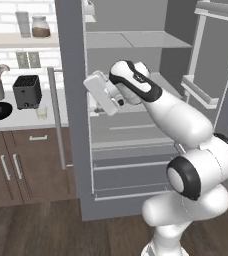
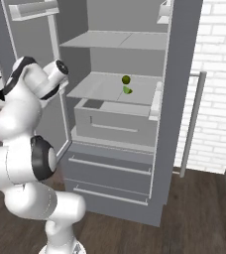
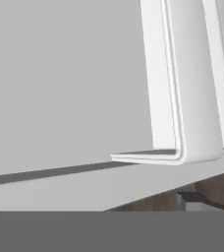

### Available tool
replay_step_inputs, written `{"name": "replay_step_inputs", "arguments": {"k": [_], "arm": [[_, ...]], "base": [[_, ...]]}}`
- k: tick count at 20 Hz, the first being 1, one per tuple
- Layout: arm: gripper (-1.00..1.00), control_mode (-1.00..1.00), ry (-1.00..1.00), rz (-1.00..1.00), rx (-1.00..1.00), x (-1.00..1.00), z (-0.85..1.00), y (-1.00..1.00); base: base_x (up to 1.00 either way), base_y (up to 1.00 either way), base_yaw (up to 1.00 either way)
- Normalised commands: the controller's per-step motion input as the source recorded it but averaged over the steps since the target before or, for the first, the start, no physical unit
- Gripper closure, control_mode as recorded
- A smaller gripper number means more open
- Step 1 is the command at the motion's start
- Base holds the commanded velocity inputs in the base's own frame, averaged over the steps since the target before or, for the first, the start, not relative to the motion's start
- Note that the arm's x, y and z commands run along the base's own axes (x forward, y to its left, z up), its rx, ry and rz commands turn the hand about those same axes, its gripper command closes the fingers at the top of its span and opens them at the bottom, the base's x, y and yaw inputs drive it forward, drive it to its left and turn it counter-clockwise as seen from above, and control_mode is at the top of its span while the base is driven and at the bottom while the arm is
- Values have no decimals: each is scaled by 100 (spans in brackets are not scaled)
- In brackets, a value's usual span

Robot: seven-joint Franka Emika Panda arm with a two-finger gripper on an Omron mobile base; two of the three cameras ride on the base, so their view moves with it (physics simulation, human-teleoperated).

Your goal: Grab a lemon wedge from the fridge and one ice cube from the ice bowl, and put them in the glass of lemonade.

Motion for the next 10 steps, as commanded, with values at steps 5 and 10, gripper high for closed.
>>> {"name": "replay_step_inputs", "arguments": {"k": [5, 10], "arm": [[-100, -100, 1, 0, 0, 1, 0, 66], [-100, -100, 5, 0, 0, -16, 9, -15]], "base": [[0, 0, 0], [0, 0, 0]]}}
